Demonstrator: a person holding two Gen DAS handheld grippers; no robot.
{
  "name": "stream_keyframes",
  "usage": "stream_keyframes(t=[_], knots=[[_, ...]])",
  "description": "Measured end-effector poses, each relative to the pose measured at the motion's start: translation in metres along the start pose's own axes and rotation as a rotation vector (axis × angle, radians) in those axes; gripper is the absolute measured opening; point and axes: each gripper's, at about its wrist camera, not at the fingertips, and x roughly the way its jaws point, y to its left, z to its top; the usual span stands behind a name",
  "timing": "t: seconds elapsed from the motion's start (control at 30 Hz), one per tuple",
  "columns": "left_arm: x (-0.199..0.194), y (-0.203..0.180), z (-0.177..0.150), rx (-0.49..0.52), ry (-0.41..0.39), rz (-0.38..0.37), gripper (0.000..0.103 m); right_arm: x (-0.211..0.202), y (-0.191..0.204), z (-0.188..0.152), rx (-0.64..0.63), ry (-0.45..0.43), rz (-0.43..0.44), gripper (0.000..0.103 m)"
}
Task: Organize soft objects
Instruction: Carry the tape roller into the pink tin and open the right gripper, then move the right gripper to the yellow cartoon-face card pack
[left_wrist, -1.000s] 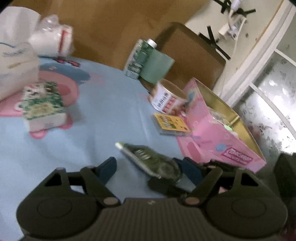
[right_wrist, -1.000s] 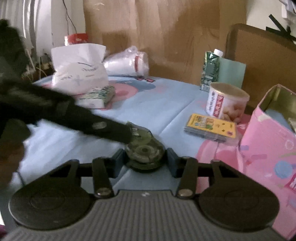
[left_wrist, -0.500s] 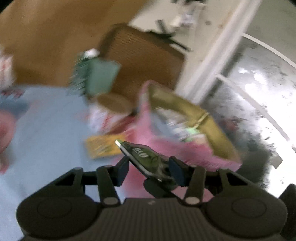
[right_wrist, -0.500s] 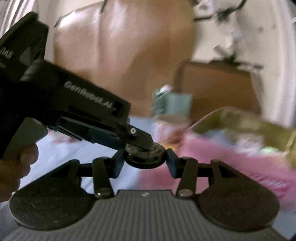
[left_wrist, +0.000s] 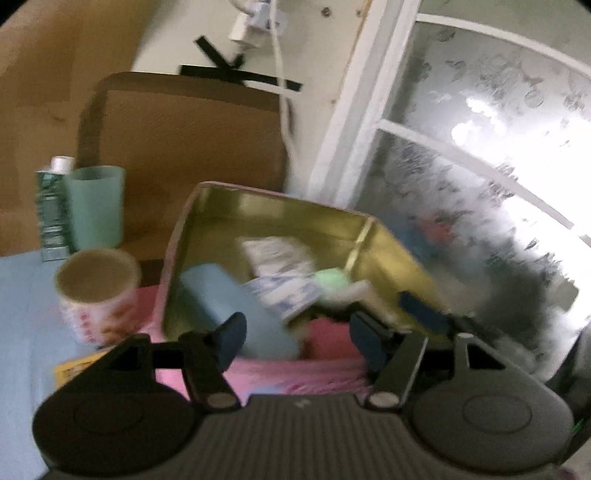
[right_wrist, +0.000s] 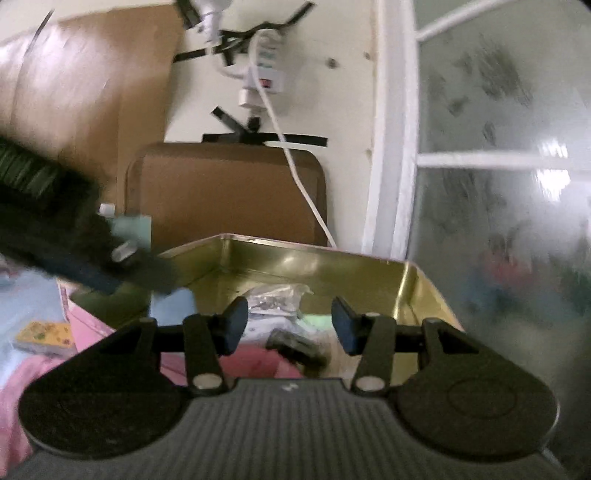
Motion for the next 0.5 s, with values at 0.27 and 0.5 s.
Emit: stream_keyframes(t=[0.27,0.5], knots=[[-0.044,0.041,-0.039,-0.016,-0.009,0.101,0.065,-0.026,0.018,-0.004,0.060,-0.021,0.075,0.053],[-0.096,0.094,-0.081,-0.104,-0.007,0.201,0.066,-0.037,0.061,0.000,0.019,0.005,0.236,0.053]])
